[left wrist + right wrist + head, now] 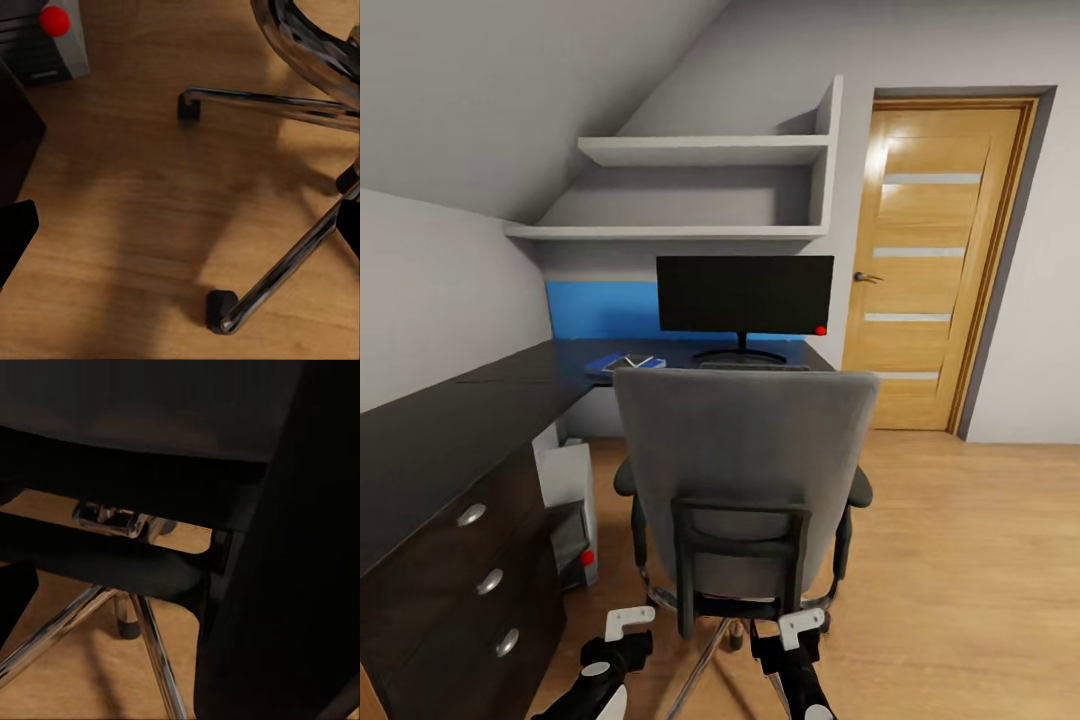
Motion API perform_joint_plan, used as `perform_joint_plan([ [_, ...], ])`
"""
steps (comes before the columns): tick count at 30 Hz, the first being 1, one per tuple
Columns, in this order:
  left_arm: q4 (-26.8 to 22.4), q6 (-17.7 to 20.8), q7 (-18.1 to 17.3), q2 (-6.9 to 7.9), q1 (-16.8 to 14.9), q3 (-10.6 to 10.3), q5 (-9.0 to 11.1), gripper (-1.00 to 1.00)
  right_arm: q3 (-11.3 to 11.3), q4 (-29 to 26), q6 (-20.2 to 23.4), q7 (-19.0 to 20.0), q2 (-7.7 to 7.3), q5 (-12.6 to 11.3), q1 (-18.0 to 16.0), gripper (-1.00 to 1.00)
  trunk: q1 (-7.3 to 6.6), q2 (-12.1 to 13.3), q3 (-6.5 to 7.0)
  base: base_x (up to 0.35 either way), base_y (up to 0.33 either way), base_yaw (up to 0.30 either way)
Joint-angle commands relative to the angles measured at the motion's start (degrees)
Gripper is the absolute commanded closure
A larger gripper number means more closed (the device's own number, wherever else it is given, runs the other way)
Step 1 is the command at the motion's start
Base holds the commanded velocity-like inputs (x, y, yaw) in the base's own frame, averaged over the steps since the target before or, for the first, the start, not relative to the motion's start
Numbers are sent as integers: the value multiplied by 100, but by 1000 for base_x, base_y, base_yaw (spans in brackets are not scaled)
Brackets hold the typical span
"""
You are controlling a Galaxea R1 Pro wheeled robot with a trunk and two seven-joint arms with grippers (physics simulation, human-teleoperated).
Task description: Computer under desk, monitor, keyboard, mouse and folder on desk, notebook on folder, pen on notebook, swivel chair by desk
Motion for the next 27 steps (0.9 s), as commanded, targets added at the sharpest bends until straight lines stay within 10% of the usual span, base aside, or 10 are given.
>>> perform_joint_plan([
  [1,-10,24,52,6,-4,-49,38,-100,102,3,-14,-20,2,-48,-6,-100,2,-3,-10,320,0,90],
  [27,-10,24,44,-12,3,-49,38,-100,87,-12,-14,-18,2,-47,-6,-100,2,-3,-82,323,0,64],
])
